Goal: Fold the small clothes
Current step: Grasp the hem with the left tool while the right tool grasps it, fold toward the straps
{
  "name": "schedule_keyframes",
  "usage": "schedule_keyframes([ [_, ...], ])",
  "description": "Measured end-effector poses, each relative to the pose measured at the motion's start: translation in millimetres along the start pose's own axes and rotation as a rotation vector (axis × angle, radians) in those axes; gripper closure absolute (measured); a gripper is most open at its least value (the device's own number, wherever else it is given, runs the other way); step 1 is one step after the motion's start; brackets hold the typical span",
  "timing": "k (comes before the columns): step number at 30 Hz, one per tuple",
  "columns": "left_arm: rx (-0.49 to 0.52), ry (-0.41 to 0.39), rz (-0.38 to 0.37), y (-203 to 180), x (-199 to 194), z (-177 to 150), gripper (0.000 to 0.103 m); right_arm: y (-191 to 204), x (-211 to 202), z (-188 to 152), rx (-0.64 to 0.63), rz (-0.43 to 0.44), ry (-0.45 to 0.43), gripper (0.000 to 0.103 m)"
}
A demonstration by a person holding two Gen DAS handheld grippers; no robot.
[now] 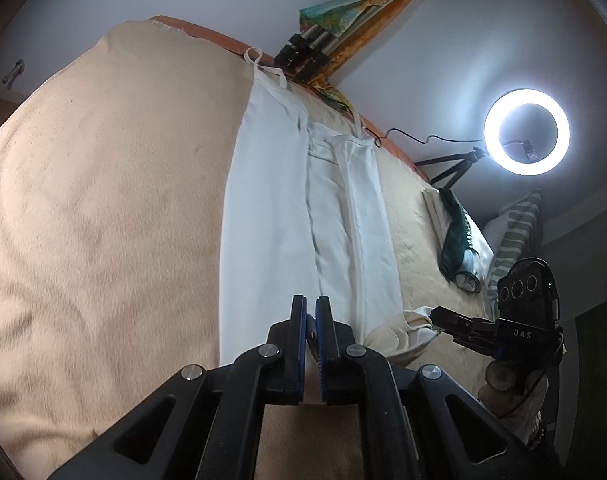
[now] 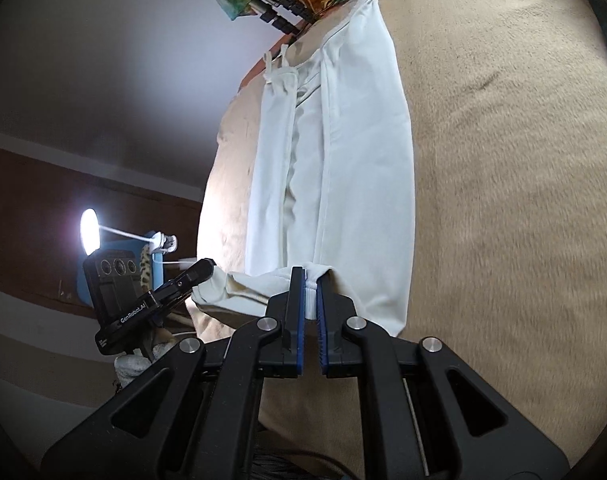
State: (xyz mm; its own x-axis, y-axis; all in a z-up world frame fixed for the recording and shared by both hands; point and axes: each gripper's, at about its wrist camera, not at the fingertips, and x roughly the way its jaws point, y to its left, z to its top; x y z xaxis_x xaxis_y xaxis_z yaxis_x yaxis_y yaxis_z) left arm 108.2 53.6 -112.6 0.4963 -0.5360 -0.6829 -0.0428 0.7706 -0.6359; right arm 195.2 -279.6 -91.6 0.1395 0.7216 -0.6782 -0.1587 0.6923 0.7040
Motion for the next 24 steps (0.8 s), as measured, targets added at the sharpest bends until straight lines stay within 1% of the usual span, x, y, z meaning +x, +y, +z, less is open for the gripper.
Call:
schedule_keyframes([
  [6, -0.035, -0.002, 0.046, 11, 18, 14, 0.102, -9, 14, 13, 0.042, -0.013, 0.004, 0.096],
  [9, -0.05, -0.005, 0.053, 15, 23, 17, 0.101, -11, 16, 17, 0.051, -0.011, 0.001, 0.096],
  [10, -0.048, -0.01, 0.061, 15, 24, 18, 0.093, -11, 16, 18, 0.05, -0.006, -0.003, 0.096],
  [11, -0.046, -0.018, 0.071, 15, 23, 19, 0.08, -11, 15, 19, 0.049, -0.009, -0.006, 0.096],
  [13, -0.049, -0.041, 0.105, 15, 19, 22, 0.066, -8, 12, 22, 0.032, -0.037, -0.011, 0.09],
  [14, -0.049, -0.057, 0.107, 15, 16, 22, 0.066, -7, 10, 23, 0.024, -0.051, -0.016, 0.075],
  [15, -0.044, -0.071, 0.107, 15, 12, 23, 0.065, -6, 6, 23, 0.018, -0.066, -0.033, 0.057],
  [16, -0.038, -0.081, 0.114, 14, 9, 24, 0.062, -5, 2, 23, 0.01, -0.075, -0.05, 0.051],
  [18, -0.018, -0.101, 0.129, 11, 4, 22, 0.062, -2, -5, 22, -0.018, -0.1, -0.074, 0.05],
  [20, 0.007, -0.1, 0.137, 9, 2, 19, 0.062, 3, -8, 20, -0.054, -0.123, -0.089, 0.05],
  [22, 0.055, -0.084, 0.148, 3, 3, 12, 0.063, 10, -9, 17, -0.111, -0.163, -0.096, 0.05],
  [24, 0.123, -0.062, 0.162, -6, 6, 3, 0.064, 22, -8, 12, -0.189, -0.215, -0.102, 0.05],
])
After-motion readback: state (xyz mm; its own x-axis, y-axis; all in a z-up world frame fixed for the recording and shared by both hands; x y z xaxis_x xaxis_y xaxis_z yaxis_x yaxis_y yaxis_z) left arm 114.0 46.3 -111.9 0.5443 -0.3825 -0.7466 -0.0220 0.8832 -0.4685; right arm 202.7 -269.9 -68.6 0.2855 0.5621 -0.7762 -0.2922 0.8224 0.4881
